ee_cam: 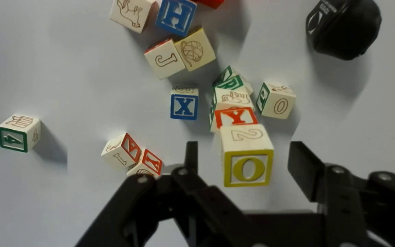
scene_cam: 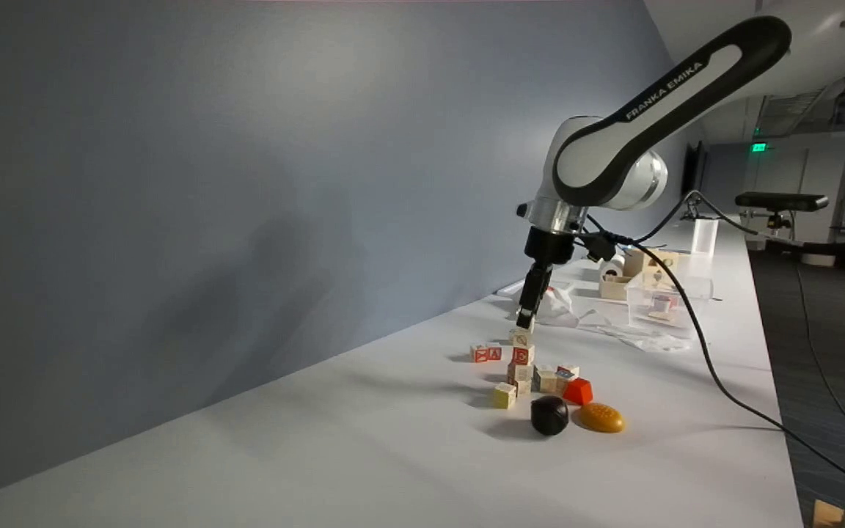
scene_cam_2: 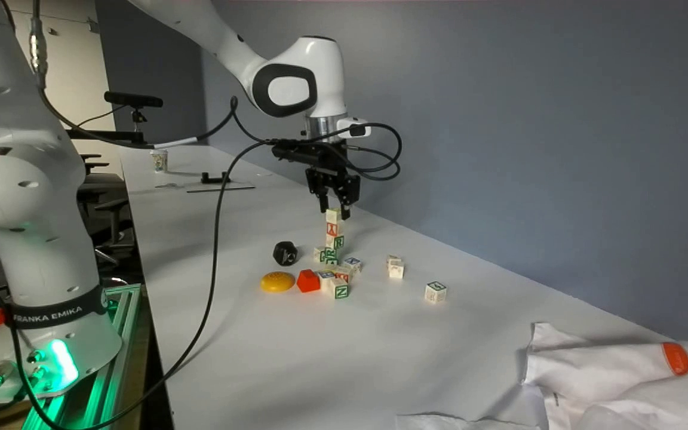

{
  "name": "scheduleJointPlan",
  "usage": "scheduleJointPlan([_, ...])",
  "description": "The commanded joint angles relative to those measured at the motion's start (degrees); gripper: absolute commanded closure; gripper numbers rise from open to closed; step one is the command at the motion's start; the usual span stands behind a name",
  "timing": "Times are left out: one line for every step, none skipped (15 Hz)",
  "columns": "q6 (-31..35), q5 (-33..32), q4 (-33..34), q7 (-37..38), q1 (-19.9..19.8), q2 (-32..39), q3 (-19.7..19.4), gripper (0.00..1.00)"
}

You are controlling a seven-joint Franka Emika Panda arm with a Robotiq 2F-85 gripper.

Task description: Pick up the square objects from the counter and place them on top of the other objects

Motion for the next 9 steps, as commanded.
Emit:
scheduleJointPlan([-0.3,-1.2,0.2,0.7,-0.8,-0.5,1.1,0.02])
scheduleJointPlan([-1.6,-0.3,0.3,0.4,-0.5,-1.2,1.0,0.0])
scheduleJointPlan([-3.9,-0.7,0.6,1.6,-0.6,-2.3,1.4,0.0])
scheduleJointPlan([-6.1,-1.5,0.8,2.4,-0.8,-3.5,1.7,0.0])
scheduleJointPlan([-8.9,-0.8,1.2,2.0,-0.5,-4.8,1.6,0.0])
scheduleJointPlan([-11.2,-0.4,1.4,1.5,-0.4,-6.1,1.6,0.0])
scheduleJointPlan([-13.6,-0.5,1.7,1.2,-0.4,-7.6,1.6,0.0])
scheduleJointPlan([-15.1,-1.2,1.9,1.7,-0.6,-8.7,1.7,0.0])
scheduleJointPlan([-16.6,-2.2,2.1,2.0,-1.0,-9.9,1.8,0.0])
